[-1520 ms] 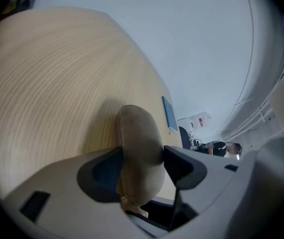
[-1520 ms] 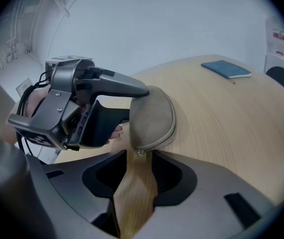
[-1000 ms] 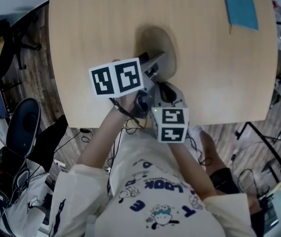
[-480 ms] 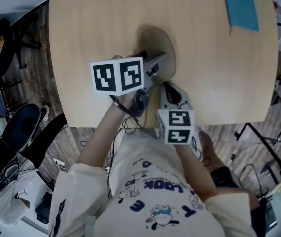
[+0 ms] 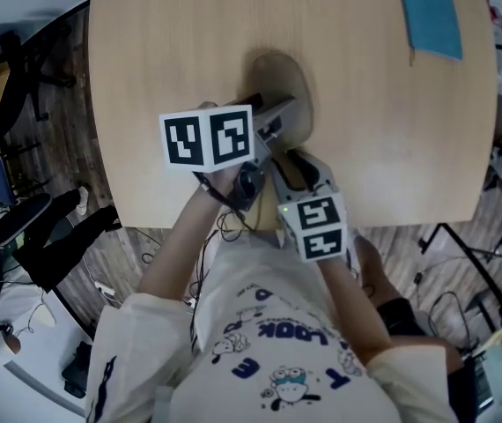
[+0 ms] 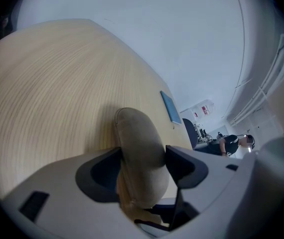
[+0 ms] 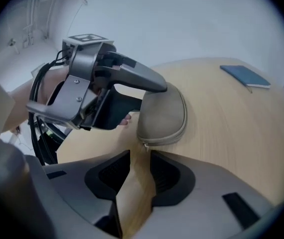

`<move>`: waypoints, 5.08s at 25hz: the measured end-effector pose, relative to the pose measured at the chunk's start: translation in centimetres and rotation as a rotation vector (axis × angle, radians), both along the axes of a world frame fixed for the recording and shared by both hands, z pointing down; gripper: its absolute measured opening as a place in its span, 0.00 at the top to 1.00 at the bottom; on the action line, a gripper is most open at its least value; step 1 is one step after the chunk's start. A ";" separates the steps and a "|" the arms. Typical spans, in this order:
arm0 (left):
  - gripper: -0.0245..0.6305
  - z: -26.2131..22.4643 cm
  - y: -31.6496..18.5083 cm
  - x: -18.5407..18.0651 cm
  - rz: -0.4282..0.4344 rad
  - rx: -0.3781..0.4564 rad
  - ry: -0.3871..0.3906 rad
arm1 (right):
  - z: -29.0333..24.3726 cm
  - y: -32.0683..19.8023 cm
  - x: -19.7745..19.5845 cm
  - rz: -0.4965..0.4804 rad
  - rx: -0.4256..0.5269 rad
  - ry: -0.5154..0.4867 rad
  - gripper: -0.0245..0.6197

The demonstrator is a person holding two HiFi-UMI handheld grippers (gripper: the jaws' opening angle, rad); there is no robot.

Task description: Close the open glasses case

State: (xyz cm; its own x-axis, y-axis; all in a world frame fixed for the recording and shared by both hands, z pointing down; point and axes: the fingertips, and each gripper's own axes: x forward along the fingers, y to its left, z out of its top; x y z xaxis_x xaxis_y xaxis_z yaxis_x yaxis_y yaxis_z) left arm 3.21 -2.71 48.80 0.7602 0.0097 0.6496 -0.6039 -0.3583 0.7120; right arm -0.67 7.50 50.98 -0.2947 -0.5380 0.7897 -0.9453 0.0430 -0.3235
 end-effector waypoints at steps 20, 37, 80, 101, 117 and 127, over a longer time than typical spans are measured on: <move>0.53 0.0 -0.1 -0.4 -0.026 0.012 0.003 | 0.4 -0.7 1.1 0.232 -0.104 0.089 0.90; 0.53 0.2 0.1 -0.1 0.022 -0.002 -0.007 | 0.3 0.1 5.5 0.174 -0.029 0.139 0.96; 0.53 0.2 1.1 2.2 0.508 -0.102 -0.121 | 0.5 -14.8 12.0 -1.114 -0.005 0.269 0.96; 0.52 0.0 1.1 3.4 0.576 -0.069 -0.140 | 0.3 -17.4 9.0 -1.602 0.076 0.281 0.96; 0.54 -0.5 1.7 3.5 0.670 0.005 -0.157 | -2.4 -17.8 -0.1 -1.784 0.271 0.082 0.96; 0.54 -0.9 0.9 2.2 0.562 0.023 -0.092 | -5.8 -23.8 6.3 -0.994 0.332 0.058 0.96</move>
